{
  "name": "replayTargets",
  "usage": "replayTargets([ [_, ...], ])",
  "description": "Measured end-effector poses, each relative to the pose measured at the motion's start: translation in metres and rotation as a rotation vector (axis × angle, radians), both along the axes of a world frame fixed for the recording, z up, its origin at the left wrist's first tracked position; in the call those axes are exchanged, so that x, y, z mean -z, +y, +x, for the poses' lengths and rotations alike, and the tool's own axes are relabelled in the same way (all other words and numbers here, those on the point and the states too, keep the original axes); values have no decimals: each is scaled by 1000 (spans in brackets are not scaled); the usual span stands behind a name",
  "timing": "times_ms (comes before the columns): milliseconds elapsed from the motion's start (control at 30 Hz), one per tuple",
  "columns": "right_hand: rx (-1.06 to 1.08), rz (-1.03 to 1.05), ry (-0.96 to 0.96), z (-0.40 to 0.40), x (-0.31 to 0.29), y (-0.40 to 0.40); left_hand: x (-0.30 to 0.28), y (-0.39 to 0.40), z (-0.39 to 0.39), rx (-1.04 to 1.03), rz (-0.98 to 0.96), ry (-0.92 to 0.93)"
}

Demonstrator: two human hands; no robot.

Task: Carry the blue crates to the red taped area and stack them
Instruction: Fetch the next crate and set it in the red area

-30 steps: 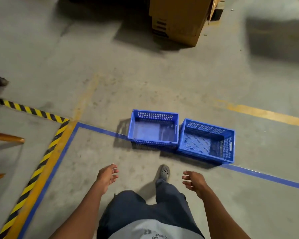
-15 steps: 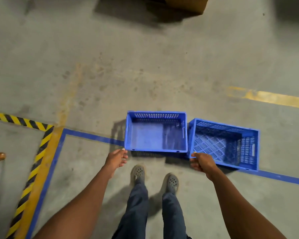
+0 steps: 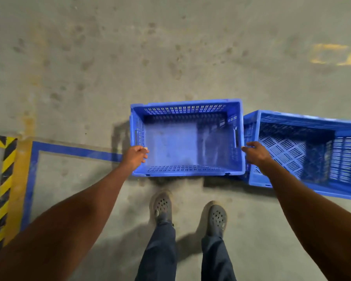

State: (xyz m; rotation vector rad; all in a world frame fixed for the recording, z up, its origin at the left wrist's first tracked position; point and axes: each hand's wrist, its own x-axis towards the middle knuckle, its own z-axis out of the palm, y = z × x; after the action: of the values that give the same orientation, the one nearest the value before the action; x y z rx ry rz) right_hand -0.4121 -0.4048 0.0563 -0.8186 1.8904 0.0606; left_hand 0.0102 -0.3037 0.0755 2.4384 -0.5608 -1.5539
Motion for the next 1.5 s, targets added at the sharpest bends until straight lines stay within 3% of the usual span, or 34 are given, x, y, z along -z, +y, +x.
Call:
replayTargets([
  [67, -25, -47, 7, 7, 22, -12, 34, -4, 12, 55, -38, -111],
  [167, -112, -143, 68, 14, 54, -26, 72, -5, 31, 95, -143, -450],
  [233, -130, -177, 99, 19, 72, -32, 81, -8, 36, 41, -174, -566],
  [333, -40, -193, 95, 22, 97, -38, 104, -15, 43, -67, -151, -428],
  [467, 269, -181, -118, 25, 117, -45, 132, -14, 63, -187, -163, -245],
  [600, 341, -15, -309, 22, 115, -53, 141, -27, 61, -328, -181, 46],
  [767, 292, 30, -254, 15, 119, -57, 150, -31, 70, -402, -101, 116],
  [933, 340, -9, -196, 19, 118, -52, 149, -33, 63, -410, -90, 36],
  [1233, 377, -17, -203, 15, 71, -33, 85, -37, 63, -350, -92, -33],
  [1333, 413, -24, -216, 14, 29, -21, 38, -38, 62, -350, -114, -37],
  [1500, 422, -21, -237, 19, -87, -7, -88, -36, 59, -342, -139, -92],
])
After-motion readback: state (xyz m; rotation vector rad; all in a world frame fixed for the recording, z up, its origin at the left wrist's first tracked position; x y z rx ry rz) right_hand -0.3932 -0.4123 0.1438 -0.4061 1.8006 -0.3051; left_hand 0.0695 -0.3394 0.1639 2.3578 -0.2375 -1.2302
